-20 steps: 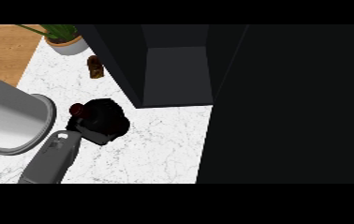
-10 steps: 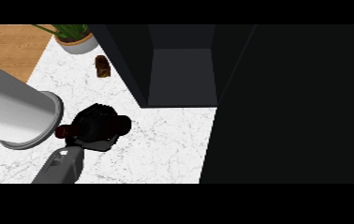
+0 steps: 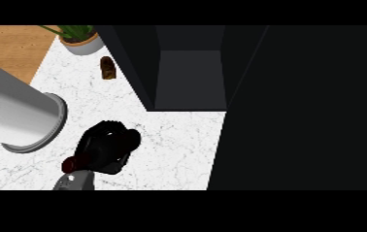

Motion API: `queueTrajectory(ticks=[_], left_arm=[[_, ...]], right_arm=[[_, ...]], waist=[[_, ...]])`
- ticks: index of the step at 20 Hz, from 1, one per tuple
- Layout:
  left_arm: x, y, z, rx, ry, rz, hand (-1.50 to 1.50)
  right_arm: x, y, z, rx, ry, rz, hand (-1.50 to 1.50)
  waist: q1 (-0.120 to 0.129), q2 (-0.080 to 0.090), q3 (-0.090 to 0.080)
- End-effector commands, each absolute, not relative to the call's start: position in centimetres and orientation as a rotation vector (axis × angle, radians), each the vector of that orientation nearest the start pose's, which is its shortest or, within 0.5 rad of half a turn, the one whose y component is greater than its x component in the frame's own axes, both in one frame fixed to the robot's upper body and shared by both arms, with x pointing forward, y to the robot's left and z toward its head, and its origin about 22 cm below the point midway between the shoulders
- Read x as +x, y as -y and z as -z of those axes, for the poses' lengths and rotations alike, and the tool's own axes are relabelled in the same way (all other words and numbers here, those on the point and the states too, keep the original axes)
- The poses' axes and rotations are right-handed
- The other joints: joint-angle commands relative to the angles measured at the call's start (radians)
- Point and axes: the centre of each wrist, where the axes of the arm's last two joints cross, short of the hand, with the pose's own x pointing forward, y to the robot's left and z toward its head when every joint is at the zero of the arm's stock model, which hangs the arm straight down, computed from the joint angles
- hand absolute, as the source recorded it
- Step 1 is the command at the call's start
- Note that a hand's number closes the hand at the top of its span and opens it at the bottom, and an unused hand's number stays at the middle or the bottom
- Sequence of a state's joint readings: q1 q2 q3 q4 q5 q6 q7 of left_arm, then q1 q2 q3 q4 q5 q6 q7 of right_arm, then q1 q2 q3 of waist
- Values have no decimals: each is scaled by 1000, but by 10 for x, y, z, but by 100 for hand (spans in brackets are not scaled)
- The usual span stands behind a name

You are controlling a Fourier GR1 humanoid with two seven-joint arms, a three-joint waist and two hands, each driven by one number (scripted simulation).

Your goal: Pick up the wine, place it into the cabinet and close the cabinet

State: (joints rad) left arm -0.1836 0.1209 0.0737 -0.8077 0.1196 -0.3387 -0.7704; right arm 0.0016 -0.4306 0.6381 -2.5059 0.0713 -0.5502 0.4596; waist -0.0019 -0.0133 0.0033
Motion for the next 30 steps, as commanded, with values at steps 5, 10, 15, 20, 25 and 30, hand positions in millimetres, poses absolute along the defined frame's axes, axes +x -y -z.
queueTrajectory(ticks=[5,10,15,20,25,30], left_arm=[[228,-230,105,-362,1741,-3,150],[219,-202,73,-438,1727,32,150],[224,-172,39,-397,1764,27,150],[227,-162,30,-301,1819,36,150],[243,-146,25,-232,1823,24,150],[269,-140,6,-164,1838,47,150]], right_arm=[[78,177,-201,233,1937,-135,-150],[82,184,-213,226,1939,-159,-150],[80,179,-196,221,1934,-124,-150],[79,187,-202,213,1950,-139,-150],[74,194,-211,217,1946,-160,-150],[77,192,-208,205,1946,-146,-150]], waist=[[-5,6,-3],[1,6,-4],[-8,7,-3],[-10,9,-3],[-20,11,-4],[-17,11,-3]])
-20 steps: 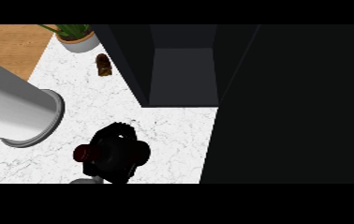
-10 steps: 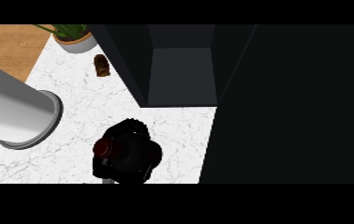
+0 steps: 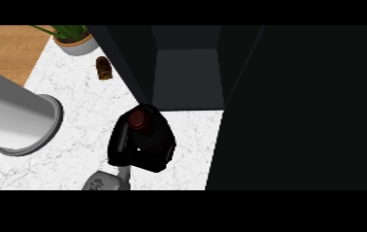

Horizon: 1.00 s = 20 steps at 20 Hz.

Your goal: Pick up the wine, place it into the cabinet and close the cabinet

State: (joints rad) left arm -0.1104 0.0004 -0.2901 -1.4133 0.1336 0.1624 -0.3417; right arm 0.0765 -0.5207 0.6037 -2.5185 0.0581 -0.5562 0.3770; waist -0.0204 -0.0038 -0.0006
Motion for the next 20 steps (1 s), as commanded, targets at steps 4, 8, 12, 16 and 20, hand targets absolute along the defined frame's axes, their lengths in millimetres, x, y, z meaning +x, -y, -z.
queueTrajectory(ticks=[4,8,12,16,20], left_arm=[[291,-142,14,-150,1835,84,150],[311,-154,6,-127,1812,87,150],[315,-130,7,-144,1794,129,150],[331,-129,16,-119,1787,111,150],[351,-123,13,-143,1780,114,150]], right_arm=[[72,192,-205,224,1927,-162,-150],[85,191,-206,214,1941,-157,-150],[84,193,-206,211,1935,-158,-150],[75,190,-197,226,1926,-131,-150],[78,196,-202,229,1946,-149,-150]], waist=[[-7,2,0],[6,4,0],[4,4,0],[-12,4,0],[-17,7,0]])
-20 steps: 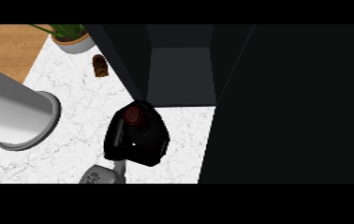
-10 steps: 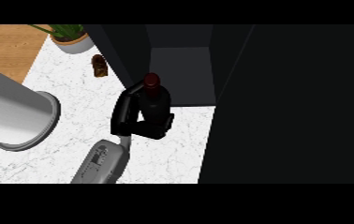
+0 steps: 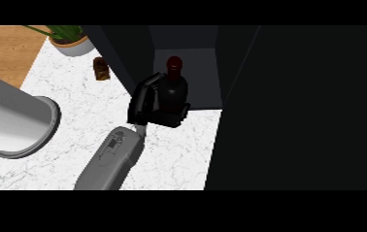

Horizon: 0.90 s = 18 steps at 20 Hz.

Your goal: Pick up the wine, place it into the cabinet and close the cabinet

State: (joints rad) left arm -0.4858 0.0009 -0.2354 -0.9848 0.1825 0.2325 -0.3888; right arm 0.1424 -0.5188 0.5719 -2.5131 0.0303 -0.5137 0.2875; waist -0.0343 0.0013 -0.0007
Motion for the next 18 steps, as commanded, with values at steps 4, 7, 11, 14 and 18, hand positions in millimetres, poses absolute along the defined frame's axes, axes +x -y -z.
queueTrajectory(ticks=[4,7,11,14,18], left_arm=[[363,-108,-1,-167,1767,93,150],[372,-95,-9,-138,1766,99,150],[381,-97,-1,-104,1744,81,150],[388,-98,3,-71,1731,92,150],[393,-96,4,26,1704,168,150]], right_arm=[[73,197,-203,238,1942,-150,-150],[81,197,-201,235,1944,-163,-150],[77,192,-195,253,1945,-163,-150],[82,193,-193,273,1949,-137,-150],[77,194,-190,266,1948,-178,-150]], waist=[[-11,0,0],[-8,3,0],[-19,4,-1],[-33,11,0],[-39,10,0]])
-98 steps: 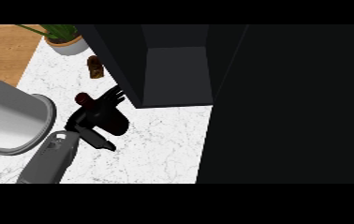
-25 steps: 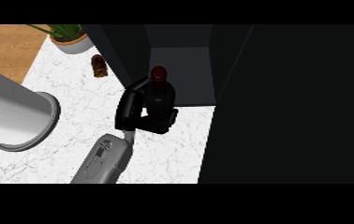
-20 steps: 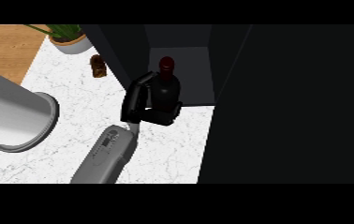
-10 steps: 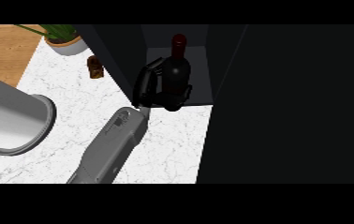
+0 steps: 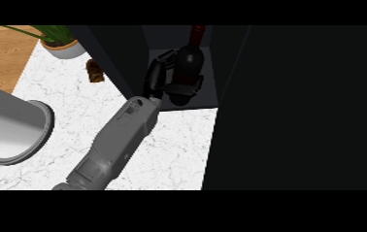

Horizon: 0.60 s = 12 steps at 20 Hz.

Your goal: Pick up the wine, place it into the cabinet and close the cabinet

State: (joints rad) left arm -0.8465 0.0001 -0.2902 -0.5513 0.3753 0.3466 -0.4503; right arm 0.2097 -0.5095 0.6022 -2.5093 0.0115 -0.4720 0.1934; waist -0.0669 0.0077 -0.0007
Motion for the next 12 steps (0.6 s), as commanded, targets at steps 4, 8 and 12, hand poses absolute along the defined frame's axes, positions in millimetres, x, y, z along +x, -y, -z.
queueTrajectory(ticks=[4,8,12], left_arm=[[410,-94,-14,43,1652,125,150],[403,-108,7,33,1645,48,150],[418,-100,-15,59,1620,26,150]], right_arm=[[76,192,-184,266,1937,-153,-150],[80,193,-185,287,1952,-167,-150],[79,191,-182,299,1936,-177,-150]], waist=[[-6,5,0],[-14,13,-1],[-35,19,-2]])
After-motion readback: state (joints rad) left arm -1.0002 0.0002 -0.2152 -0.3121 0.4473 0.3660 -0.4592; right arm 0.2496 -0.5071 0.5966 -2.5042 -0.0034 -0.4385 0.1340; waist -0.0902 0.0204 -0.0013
